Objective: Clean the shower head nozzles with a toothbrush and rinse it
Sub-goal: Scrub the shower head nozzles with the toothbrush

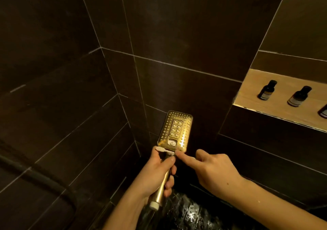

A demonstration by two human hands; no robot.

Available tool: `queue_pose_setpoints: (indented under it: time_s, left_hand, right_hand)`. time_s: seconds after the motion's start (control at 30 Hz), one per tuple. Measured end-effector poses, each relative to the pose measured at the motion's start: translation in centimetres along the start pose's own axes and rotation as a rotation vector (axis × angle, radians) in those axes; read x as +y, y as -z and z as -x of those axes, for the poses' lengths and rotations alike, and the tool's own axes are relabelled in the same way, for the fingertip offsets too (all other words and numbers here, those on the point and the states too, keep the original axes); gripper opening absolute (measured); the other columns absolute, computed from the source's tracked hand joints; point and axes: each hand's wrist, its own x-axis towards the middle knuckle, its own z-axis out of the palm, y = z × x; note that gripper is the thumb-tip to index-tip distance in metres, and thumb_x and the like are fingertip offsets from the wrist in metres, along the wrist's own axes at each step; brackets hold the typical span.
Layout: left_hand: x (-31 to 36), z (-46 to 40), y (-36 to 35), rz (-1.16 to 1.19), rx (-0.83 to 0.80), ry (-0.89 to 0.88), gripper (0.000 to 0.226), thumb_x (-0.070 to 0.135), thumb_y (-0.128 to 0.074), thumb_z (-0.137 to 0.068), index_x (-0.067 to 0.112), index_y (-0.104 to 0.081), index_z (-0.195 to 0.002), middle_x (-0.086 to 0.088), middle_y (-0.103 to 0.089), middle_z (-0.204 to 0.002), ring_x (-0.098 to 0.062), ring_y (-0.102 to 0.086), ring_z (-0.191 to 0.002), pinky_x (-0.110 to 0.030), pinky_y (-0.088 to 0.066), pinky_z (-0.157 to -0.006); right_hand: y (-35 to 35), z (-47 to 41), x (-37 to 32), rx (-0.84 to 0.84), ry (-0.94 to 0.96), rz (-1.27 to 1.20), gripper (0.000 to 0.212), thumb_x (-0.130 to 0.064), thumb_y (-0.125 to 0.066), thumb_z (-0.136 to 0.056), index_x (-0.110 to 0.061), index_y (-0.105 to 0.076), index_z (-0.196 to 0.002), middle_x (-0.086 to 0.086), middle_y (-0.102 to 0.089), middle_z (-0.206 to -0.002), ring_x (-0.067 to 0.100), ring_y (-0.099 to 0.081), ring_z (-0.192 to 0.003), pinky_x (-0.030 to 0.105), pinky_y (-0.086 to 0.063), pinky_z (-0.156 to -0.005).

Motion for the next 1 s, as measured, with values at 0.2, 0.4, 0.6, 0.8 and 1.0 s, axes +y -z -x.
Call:
queue_pose_setpoints:
  time_s: [0.2, 0.4, 0.6, 0.8, 1.0]
  left_hand:
    - [0.6, -0.1, -0.3, 0.010, 0.019, -0.016, 0.023, 0.019, -0.054, -0.103, 0.024, -0.041, -0.121, -0.005, -0.055, -0.074, -0.013, -0.042, -0.041, -0.022, -0.037, -0.035]
    - [0.5, -0.2, -0.7, 0.008, 0.054, 0.005, 0.021, 0.018, -0.055, -0.102, 0.015, -0.047, -0.121, -0.004, -0.056, -0.070, -0.013, -0.042, -0.040, -0.022, -0.034, -0.035]
    - [1.8, -0.1, -1.4, 0.086, 0.118, -0.039, 0.026, 0.017, -0.055, -0.102, 0.002, -0.044, -0.119, -0.004, -0.054, -0.070, -0.013, -0.041, -0.040, -0.021, -0.034, -0.034]
    - [1.5, 0.1, -3.3, 0.277, 0.276, -0.070, 0.014, 0.018, -0.053, -0.102, 0.010, -0.049, -0.114, -0.004, -0.054, -0.072, -0.013, -0.043, -0.043, -0.023, -0.035, -0.036]
    - [0.6, -0.6, -6.1, 0.268, 0.499, -0.155, 0.007, 0.018, -0.045, -0.106, 0.018, -0.048, -0.112, -0.009, -0.057, -0.067, -0.014, -0.049, -0.038, -0.024, -0.041, -0.035]
  right_hand:
    - [1.1, -0.9, 1.9, 0.112, -0.147, -0.019, 0.059, -0.028, -0.040, -0.087, -0.033, -0.043, -0.145, -0.003, -0.052, -0.071, 0.013, -0.042, -0.038, 0.029, -0.036, -0.032]
    - [0.2, 0.3, 0.6, 0.042, -0.022, -0.027, 0.059, -0.027, -0.044, -0.081, -0.033, -0.053, -0.139, -0.004, -0.052, -0.071, 0.010, -0.043, -0.039, 0.026, -0.030, -0.032]
    - [1.0, -0.2, 0.3, 0.138, -0.192, -0.095, 0.077, -0.008, -0.067, -0.077, -0.034, -0.039, -0.144, -0.002, -0.050, -0.070, 0.014, -0.040, -0.038, 0.028, -0.032, -0.031]
    - [0.4, 0.6, -1.0, 0.138, -0.308, -0.226, 0.083, -0.006, -0.071, -0.076, -0.035, -0.038, -0.147, -0.007, -0.048, -0.072, 0.012, -0.043, -0.042, 0.031, -0.041, -0.033]
    - [-0.4, 0.0, -3.6, 0.046, -0.327, -0.328, 0.072, -0.030, -0.049, -0.082, -0.043, -0.027, -0.150, -0.012, -0.047, -0.077, 0.005, -0.043, -0.048, 0.017, -0.038, -0.041]
